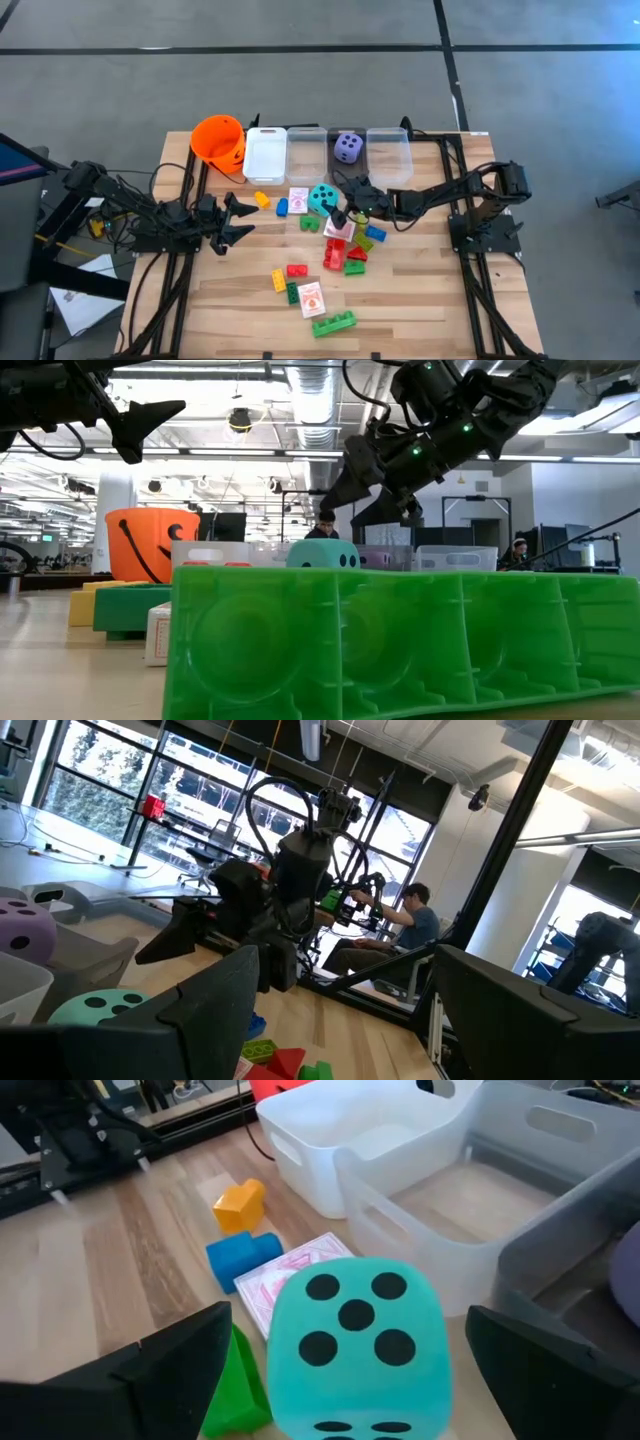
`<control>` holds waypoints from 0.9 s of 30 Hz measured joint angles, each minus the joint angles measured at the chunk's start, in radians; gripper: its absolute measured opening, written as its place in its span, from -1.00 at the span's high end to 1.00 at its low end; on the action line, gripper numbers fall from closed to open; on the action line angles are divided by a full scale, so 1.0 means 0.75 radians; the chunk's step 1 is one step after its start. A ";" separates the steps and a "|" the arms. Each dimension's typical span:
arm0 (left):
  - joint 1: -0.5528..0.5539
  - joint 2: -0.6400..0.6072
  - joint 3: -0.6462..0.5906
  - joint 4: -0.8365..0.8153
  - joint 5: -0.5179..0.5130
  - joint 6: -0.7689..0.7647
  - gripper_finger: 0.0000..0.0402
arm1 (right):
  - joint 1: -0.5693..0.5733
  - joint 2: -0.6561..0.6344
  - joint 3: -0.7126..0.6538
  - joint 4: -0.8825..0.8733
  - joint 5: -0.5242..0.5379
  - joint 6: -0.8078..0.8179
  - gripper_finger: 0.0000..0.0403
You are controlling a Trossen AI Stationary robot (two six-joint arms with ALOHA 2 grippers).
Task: Pick & Place Toys
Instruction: Put the green die into the black bin
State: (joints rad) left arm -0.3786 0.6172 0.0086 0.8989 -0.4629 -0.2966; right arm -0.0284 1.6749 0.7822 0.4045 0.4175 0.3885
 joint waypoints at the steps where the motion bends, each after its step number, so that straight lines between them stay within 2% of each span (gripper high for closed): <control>1: 0.000 0.000 0.000 0.000 0.000 0.000 -0.46 | 0.000 0.000 0.000 0.001 0.001 0.007 -0.95; 9: 0.000 0.000 0.000 0.000 0.000 0.000 -0.46 | -0.001 0.000 0.000 -0.006 0.001 0.010 -0.95; 18: 0.000 0.000 0.000 0.000 0.000 0.000 -0.46 | -0.033 0.000 0.000 -0.116 -0.006 -0.008 -0.98; 27: 0.000 0.000 0.000 0.000 0.000 0.000 -0.46 | -0.022 0.001 0.000 -0.043 -0.028 -0.040 -0.99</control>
State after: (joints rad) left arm -0.3786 0.6173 0.0086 0.8989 -0.4629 -0.2966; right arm -0.0447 1.6752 0.7822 0.3721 0.3964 0.3587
